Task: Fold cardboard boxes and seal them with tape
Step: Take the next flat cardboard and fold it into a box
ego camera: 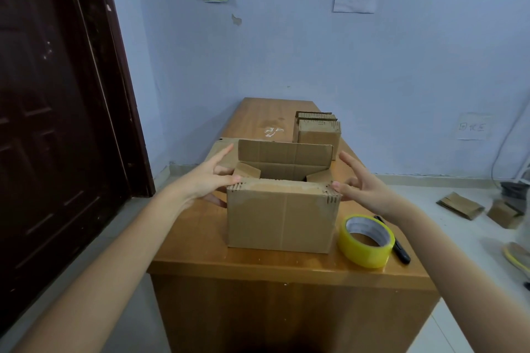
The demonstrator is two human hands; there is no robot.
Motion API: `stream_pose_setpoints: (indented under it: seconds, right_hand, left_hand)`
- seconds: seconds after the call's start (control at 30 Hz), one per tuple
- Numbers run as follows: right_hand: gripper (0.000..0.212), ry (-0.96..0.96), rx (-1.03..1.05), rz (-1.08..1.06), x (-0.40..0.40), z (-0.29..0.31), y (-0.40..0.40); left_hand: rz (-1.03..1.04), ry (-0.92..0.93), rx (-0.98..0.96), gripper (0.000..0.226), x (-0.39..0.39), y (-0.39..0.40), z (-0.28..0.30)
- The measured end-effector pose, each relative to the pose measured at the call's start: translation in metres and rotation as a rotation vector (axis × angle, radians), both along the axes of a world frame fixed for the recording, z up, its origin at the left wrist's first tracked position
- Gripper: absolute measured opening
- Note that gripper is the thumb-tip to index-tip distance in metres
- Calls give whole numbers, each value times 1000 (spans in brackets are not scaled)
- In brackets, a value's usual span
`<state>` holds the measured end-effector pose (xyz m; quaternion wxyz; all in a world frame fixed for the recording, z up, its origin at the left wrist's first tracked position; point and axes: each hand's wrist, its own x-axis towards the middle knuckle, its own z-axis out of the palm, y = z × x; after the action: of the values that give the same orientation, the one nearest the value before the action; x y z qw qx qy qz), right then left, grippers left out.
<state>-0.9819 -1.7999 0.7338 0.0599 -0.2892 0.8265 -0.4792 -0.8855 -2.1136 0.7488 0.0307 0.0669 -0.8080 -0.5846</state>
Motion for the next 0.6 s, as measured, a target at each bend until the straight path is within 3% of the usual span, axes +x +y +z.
stream_pose_setpoints:
  seconds: [0.17,0.27,0.4,0.47,0.6]
  right_hand:
    - [90,36,43,58,-11,9,-2]
    - [73,70,49,67,-12,11,-1]
    - [26,91,99,64,-9,4,0]
    - [26,73,98,57,-7,0,0]
    - [25,77,86,33,-6,0,-1]
  left_hand:
    - [-33,-21,-85,94,-6,-2,5]
    - [-41,56,-238,97,-7,-3,5]
    - [-112,111,-454,61,-6,-5,1]
    - [-139,61,-506,44,-6,-3,-2]
    - [-161,59,-563,39,-5,0,-3]
